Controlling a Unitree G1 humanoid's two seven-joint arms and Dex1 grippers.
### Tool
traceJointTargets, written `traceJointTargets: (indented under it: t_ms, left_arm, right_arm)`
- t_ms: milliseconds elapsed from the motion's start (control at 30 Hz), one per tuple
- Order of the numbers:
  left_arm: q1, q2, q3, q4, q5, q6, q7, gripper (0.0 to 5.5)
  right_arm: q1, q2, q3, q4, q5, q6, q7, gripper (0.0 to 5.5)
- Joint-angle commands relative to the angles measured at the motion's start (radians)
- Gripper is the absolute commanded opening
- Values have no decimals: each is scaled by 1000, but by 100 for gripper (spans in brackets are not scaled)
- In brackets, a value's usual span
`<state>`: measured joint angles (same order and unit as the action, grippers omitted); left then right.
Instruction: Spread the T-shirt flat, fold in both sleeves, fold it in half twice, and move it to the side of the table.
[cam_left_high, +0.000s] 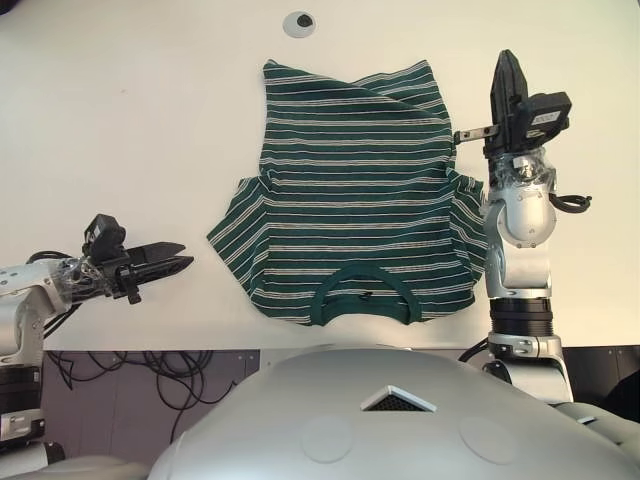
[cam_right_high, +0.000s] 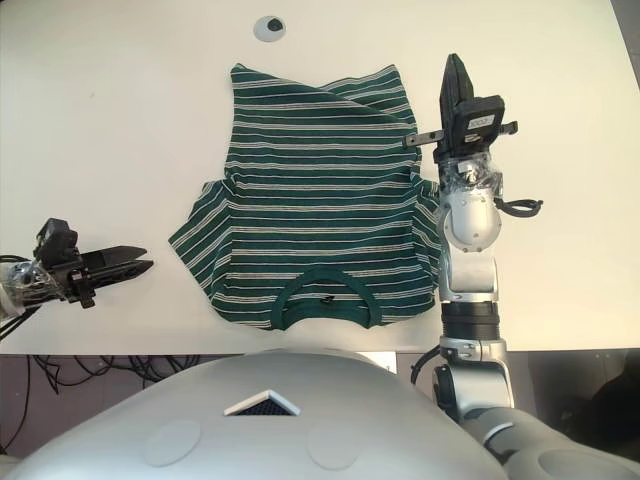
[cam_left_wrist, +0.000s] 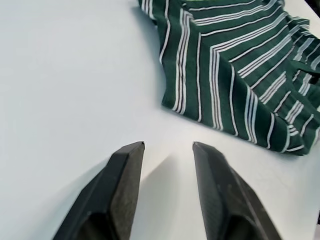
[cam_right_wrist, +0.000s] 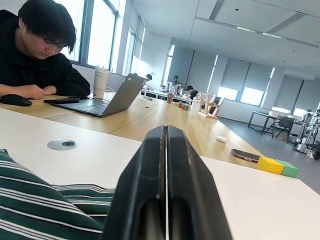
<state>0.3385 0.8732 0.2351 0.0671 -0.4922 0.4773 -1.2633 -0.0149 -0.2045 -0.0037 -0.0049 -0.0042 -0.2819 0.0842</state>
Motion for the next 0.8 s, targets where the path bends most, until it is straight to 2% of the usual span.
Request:
traceJointTargets:
  t_ms: [33, 300, 667, 800]
  left_arm:
    - [-56, -32, -53, -5, 15, 29, 40, 171]
    - [-76, -56, -106, -10, 33, 19, 66, 171]
    - [-83, -56, -144, 14, 85, -47, 104, 4]
    - [-85, -65, -107, -53, 11, -48, 76, 4]
  right_arm:
    - [8, 4, 8, 3, -22, -10, 7, 0]
    - [2, 0, 32, 17, -54, -4, 21, 0]
    - [-2, 4, 52, 23, -89, 5, 22, 0]
    - [2, 4, 51, 15, -92, 10, 20, 0]
